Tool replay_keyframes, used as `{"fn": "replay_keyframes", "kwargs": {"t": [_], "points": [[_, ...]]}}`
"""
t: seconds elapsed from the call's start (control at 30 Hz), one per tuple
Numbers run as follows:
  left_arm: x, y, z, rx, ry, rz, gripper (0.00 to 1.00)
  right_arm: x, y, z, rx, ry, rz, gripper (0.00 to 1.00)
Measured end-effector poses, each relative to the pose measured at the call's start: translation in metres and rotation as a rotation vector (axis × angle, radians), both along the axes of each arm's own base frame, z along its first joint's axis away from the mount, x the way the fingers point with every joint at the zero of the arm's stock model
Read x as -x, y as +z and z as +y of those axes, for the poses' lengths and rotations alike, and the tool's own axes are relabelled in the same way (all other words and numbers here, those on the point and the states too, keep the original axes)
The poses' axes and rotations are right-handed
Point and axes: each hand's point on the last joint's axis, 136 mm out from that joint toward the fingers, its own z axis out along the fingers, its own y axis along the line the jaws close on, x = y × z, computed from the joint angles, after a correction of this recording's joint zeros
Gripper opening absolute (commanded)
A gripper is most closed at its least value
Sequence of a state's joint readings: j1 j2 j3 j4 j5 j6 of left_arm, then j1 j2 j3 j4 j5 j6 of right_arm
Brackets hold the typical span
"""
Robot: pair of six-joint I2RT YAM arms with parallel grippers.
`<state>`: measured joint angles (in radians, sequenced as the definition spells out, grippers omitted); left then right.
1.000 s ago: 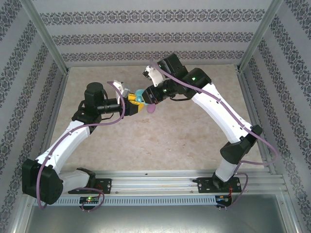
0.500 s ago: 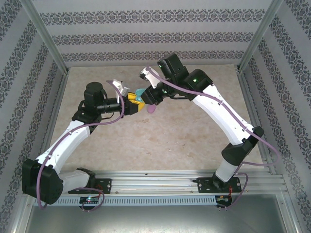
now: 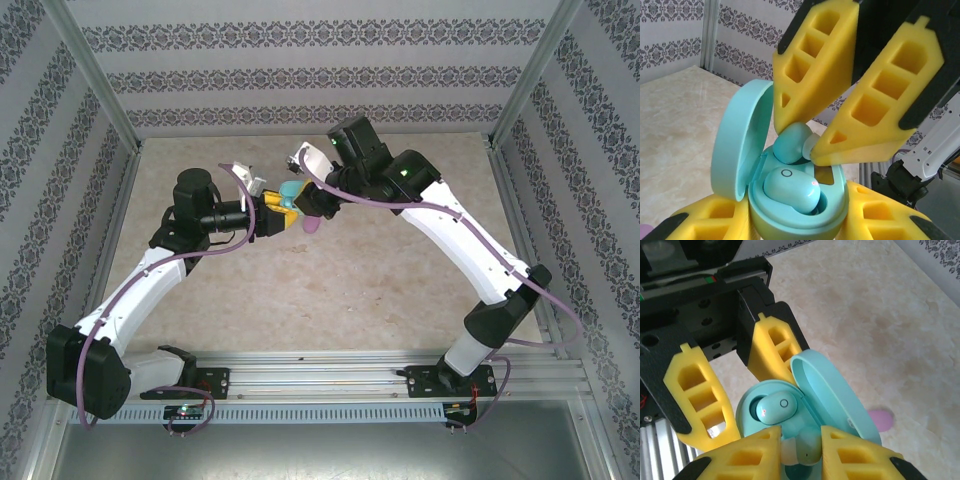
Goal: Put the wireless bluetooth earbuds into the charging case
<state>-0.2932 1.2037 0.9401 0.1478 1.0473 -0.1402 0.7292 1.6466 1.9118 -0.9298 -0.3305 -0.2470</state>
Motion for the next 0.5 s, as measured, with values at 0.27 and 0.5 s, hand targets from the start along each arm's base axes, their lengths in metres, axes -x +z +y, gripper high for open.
{"fn": "replay_keyframes", "kwargs": {"t": [0.27,0.5], "points": [[0.003,0.0,-0.001,0.003,-0.019,0.003,0.08,0.004,0.0,0.0,-0.012,0.039,-0.045,0.37],[0.003,0.0,-0.002,0.006,-0.024,0.008,0.08,0.01,0.002,0.003,-0.045,0.057,-0.013,0.45]]}}
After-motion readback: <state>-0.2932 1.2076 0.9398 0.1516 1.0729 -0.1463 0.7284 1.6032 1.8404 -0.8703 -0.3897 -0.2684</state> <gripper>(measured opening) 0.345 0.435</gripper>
